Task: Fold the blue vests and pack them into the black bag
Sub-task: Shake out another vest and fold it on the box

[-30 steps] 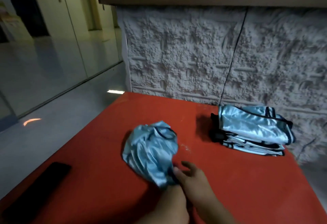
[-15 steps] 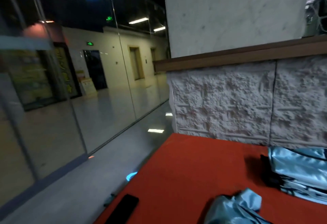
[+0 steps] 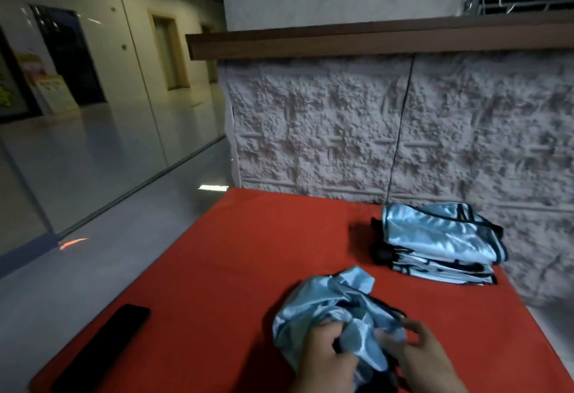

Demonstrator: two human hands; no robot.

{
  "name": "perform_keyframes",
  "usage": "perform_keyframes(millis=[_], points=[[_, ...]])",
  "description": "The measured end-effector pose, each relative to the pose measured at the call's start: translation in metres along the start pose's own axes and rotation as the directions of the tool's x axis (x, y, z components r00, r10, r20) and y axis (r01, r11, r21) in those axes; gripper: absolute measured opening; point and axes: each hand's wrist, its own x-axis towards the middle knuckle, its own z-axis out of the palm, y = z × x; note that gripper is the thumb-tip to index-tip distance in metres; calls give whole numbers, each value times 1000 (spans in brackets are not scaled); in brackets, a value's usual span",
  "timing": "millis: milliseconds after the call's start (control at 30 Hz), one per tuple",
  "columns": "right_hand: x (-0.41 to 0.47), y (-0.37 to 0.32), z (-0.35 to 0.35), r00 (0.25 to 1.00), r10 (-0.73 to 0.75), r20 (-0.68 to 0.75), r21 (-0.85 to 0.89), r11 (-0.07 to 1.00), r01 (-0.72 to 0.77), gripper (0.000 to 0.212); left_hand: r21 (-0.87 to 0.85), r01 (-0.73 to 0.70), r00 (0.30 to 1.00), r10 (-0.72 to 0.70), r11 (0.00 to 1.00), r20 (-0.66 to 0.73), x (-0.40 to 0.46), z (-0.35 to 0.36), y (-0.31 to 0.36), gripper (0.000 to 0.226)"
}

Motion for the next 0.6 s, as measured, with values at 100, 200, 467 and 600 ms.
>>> perform_keyframes(millis=[100,200,467,600], points=[[-13,-7,0,993,55,100,37,998,-59,24,-239,41,988,-3,970,156,-9,-14,22,13],[-31,-17,4,977,101,187,165,977,-133,10,-457,120,985,-46,881,169,-20,-15,34,36],[-58,-23,-6,994,-113,-11,183,977,113,8,-172,22,912,-91,985,-401,-18,-35,46,33],[-55,-33,-3,979,-183,-90,122,974,193,31,214,-113,967,157,970,-201,-23,-27,55,37]])
